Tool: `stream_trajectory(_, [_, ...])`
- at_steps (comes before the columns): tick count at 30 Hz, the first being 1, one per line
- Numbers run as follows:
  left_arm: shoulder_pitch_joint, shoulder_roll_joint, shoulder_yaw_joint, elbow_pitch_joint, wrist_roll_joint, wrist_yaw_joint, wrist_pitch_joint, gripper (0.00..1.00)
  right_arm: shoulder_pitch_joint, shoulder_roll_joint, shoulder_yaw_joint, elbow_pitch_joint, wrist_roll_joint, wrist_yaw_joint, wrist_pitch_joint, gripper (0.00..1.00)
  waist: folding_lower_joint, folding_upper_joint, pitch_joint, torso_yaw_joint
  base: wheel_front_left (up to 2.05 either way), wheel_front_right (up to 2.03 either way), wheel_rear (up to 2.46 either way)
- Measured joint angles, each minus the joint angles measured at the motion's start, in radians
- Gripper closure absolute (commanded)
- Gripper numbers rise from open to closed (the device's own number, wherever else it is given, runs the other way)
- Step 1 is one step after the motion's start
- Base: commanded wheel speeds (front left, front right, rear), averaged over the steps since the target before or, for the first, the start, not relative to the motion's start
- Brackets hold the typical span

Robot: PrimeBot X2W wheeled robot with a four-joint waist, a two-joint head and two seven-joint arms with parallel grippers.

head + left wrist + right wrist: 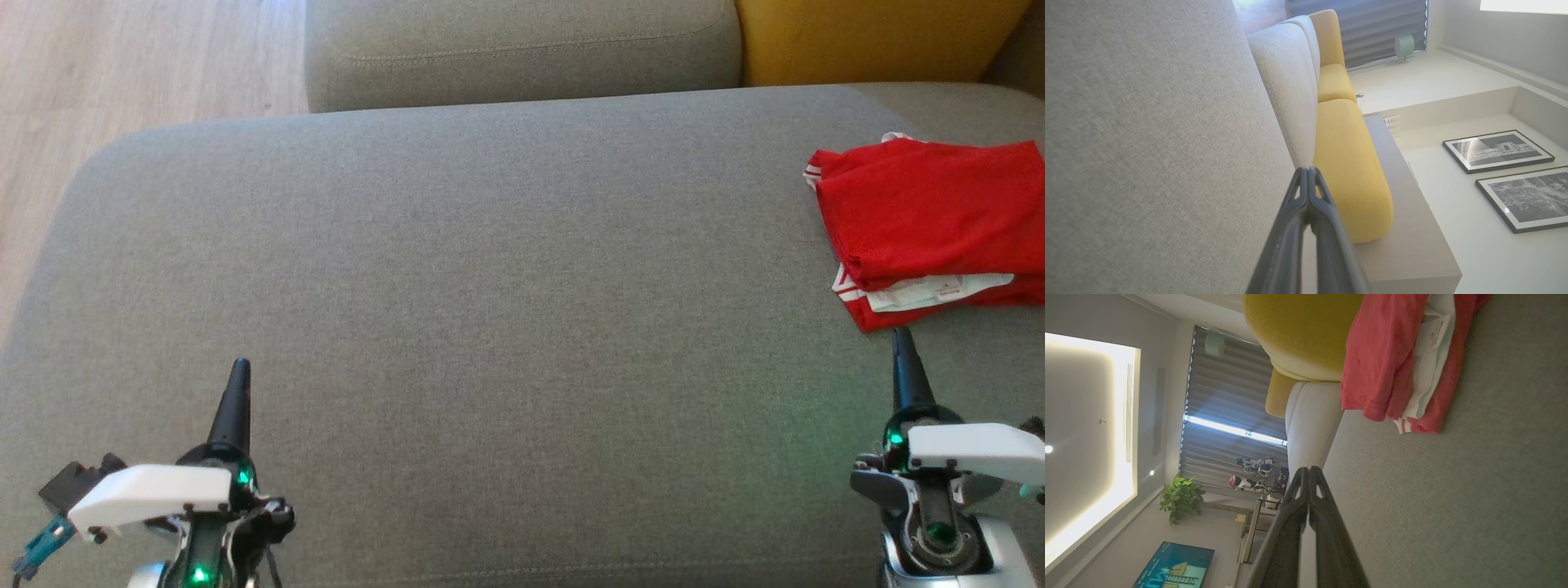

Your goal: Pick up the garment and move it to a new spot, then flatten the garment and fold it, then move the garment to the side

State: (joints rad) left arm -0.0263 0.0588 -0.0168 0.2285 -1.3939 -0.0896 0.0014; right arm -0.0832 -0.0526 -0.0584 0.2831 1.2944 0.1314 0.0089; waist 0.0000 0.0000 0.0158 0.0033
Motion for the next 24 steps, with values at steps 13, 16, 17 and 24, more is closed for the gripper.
stream_trajectory(13, [-0.007,0.0,0.03,0.022,-0.118,-0.017,0.034,1.0,0.0,0.0,-0.021,0.0,0.161,0.0,0.037,1.0,0.0,0.0,-0.006,-0.002,0.0,0.0,0.0])
stream_trajectory(16, [-0.011,0.0,0.033,0.027,-0.144,-0.02,0.047,1.0,0.0,0.0,-0.025,-0.001,0.198,0.0,0.046,1.0,0.0,0.0,-0.008,-0.002,0.0,0.0,0.0])
stream_trajectory(17, [-0.014,0.0,0.034,0.029,-0.152,-0.022,0.051,1.0,0.0,0.0,-0.027,-0.001,0.21,0.0,0.049,1.0,0.0001,0.0,-0.008,-0.002,0.0,0.0,0.0])
stream_trajectory(24, [-0.021,0.0,0.055,0.037,-0.215,-0.031,0.069,1.0,0.001,0.0,-0.043,-0.001,0.298,0.0,0.068,1.0,0.0001,0.0,-0.012,-0.003,0.0,0.0,0.0])
